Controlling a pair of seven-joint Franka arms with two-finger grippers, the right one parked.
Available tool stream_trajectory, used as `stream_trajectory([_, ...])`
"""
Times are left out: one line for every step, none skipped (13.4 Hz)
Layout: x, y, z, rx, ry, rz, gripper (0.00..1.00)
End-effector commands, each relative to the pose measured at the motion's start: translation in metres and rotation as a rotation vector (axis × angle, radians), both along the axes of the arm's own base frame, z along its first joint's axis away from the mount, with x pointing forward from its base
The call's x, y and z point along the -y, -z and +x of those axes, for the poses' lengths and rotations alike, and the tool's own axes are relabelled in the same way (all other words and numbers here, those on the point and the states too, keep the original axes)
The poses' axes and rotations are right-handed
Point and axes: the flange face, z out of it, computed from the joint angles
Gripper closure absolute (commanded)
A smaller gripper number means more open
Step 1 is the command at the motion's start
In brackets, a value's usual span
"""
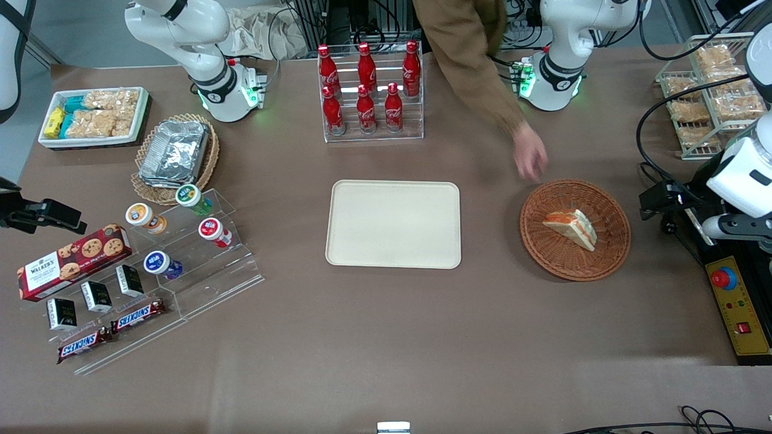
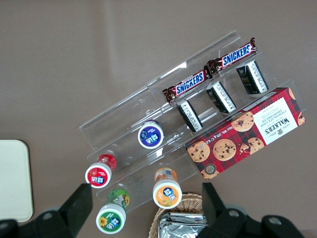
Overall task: Place sandwich from basket to tray
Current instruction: 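Move the left gripper from rest toward the wicker basket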
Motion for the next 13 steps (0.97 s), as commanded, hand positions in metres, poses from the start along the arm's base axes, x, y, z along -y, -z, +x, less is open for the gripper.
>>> stream_trajectory([0.003,-0.004,-0.002,-0.009,-0.014,0.03,0.0])
stream_trajectory([0.002,-0.006,-0.002,-0.003,-0.011,0.05,0.0])
stream_trajectory([0.003,-0.003,-0.005,-0.019,-0.008,0.061,0.0])
stream_trajectory([0.003,0.004,-0.009,-0.062,-0.005,0.075,0.0])
stream_trajectory([0.0,0.008,-0.016,-0.097,-0.009,0.081,0.0])
stream_trajectory([-0.002,0.014,-0.029,-0.11,-0.01,0.078,0.0])
stream_trajectory([-0.006,0.018,-0.044,-0.1,-0.013,0.072,0.0])
stream_trajectory([-0.011,0.027,-0.058,-0.085,-0.025,0.062,0.0])
stream_trajectory([-0.014,0.04,-0.071,-0.062,-0.067,0.052,0.0])
stream_trajectory([-0.014,0.057,-0.081,-0.046,-0.149,0.048,0.0])
stream_trajectory([-0.014,0.068,-0.086,-0.041,-0.23,0.046,0.0])
stream_trajectory([-0.014,0.081,-0.088,-0.06,-0.303,0.05,0.0])
stream_trajectory([-0.012,0.092,-0.088,-0.079,-0.396,0.054,0.01])
